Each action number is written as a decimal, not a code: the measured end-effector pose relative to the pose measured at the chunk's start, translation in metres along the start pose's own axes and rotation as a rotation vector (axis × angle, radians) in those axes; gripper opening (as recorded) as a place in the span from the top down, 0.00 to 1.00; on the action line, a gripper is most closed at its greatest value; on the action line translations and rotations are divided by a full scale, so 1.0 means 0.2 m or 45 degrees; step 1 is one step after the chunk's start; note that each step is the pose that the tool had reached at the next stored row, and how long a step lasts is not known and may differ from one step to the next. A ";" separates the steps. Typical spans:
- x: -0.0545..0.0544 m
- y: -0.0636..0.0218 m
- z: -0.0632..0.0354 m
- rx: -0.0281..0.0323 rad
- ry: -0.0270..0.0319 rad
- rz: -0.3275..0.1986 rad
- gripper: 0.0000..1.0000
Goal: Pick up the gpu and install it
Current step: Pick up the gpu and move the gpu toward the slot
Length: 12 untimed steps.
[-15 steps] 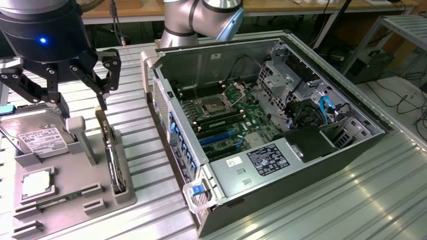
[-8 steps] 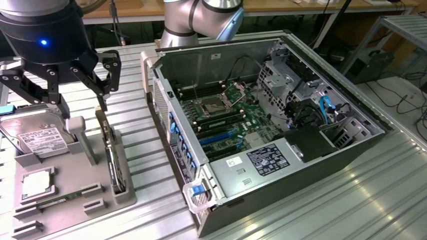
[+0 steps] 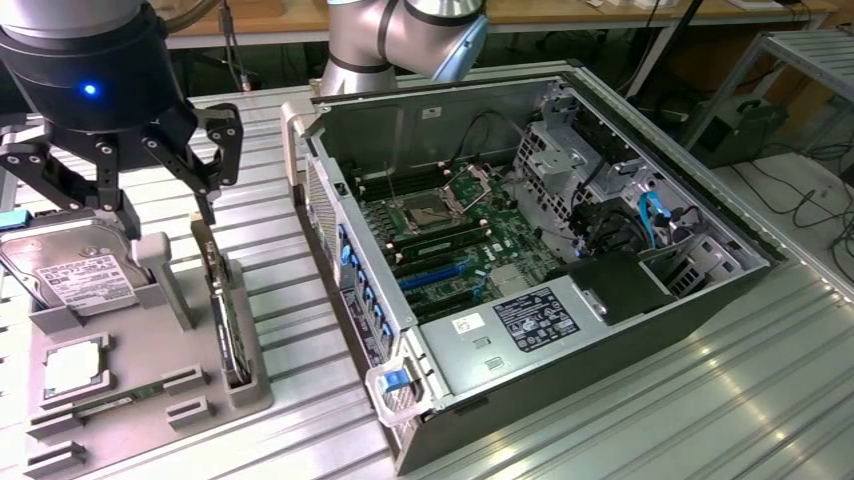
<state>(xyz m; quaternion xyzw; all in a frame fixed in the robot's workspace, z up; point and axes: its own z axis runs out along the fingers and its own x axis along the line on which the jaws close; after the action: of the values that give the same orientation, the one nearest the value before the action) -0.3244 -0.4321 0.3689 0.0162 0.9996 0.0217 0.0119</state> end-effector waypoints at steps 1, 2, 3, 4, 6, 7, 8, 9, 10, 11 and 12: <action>0.00 0.000 0.002 0.0000 0.0000 0.000 0.40; 0.00 0.000 0.004 0.0000 0.0000 0.000 0.40; 0.00 0.000 0.005 0.0000 0.0000 0.000 0.40; 0.00 0.000 0.007 0.0000 0.0000 0.000 0.40; 0.00 -0.001 0.012 0.0000 0.0000 0.000 0.40; 0.00 -0.001 0.014 0.0000 0.0000 0.000 0.40; 0.00 -0.001 0.016 -0.0001 0.0000 0.000 0.40; 0.00 -0.001 0.019 -0.0001 -0.0001 0.000 0.40; 0.00 -0.001 0.025 -0.0001 -0.0001 0.000 0.40; 0.00 -0.001 0.027 0.0000 -0.0001 0.000 0.40; 0.00 -0.001 0.030 -0.0001 -0.0001 0.000 0.40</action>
<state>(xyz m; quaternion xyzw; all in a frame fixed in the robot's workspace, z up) -0.3243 -0.4321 0.3628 0.0162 0.9996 0.0217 0.0120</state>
